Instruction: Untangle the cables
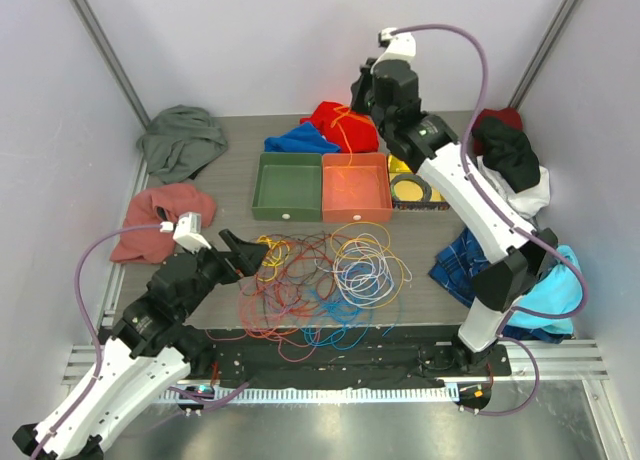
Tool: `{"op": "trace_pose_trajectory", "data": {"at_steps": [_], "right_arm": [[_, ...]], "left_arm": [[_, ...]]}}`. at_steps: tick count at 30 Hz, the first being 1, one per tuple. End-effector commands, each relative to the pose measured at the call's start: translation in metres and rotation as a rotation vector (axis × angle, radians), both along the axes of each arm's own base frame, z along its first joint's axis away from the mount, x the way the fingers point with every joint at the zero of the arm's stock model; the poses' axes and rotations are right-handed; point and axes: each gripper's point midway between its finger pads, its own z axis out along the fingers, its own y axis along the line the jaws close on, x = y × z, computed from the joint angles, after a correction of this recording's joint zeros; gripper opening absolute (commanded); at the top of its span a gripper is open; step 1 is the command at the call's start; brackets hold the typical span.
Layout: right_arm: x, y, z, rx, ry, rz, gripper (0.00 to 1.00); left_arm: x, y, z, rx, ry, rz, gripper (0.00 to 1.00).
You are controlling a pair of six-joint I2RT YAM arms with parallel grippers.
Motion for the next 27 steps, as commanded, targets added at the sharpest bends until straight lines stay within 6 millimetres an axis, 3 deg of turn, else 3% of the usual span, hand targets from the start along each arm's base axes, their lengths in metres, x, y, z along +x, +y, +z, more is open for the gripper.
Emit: {"op": "trace_pose_trajectory", "data": {"at_steps": [1, 2, 3, 5, 8, 14, 17, 19, 20, 27], "right_arm": [[0.005, 0.010, -0.041, 0.017, 0.046, 0.028, 0.01], [0.006, 0.011, -0.048, 0.020, 0.050, 0.028, 0.01], [0.007, 0.011, -0.073, 0.001, 0.091, 0.028, 0.01], [0.006, 0.013, -0.101, -0.011, 0.129, 0.028, 0.01], [0.007, 0.015, -0.132, -0.018, 0.170, 0.030, 0.01], [0.012, 0.017, -0.176, -0.051, 0.230, 0.021, 0.01], [0.019, 0.010, -0.187, -0.076, 0.250, -0.016, 0.01], [0.021, 0.005, -0.204, -0.112, 0.300, -0.034, 0.13], [0.021, 0.004, -0.205, -0.121, 0.305, -0.045, 0.31], [0.001, -0.007, -0.214, -0.127, 0.324, -0.056, 0.55]], "left_arm": [[0.002, 0.001, -0.002, 0.017, -0.010, 0.007, 1.00], [0.002, 0.001, -0.003, 0.013, -0.006, 0.009, 0.99], [0.003, 0.001, -0.005, 0.012, -0.004, 0.009, 0.99], [0.003, 0.000, -0.007, 0.008, 0.002, 0.006, 1.00], [0.003, -0.003, -0.012, 0.008, 0.016, -0.001, 0.99], [0.006, -0.007, -0.018, 0.018, 0.038, -0.005, 0.99], [0.007, -0.008, -0.020, 0.020, 0.042, -0.006, 1.00], [0.008, -0.008, -0.021, 0.021, 0.045, -0.003, 0.99], [0.008, -0.008, -0.023, 0.022, 0.049, -0.002, 1.00], [0.012, -0.013, -0.030, 0.022, 0.065, -0.009, 0.99]]}}
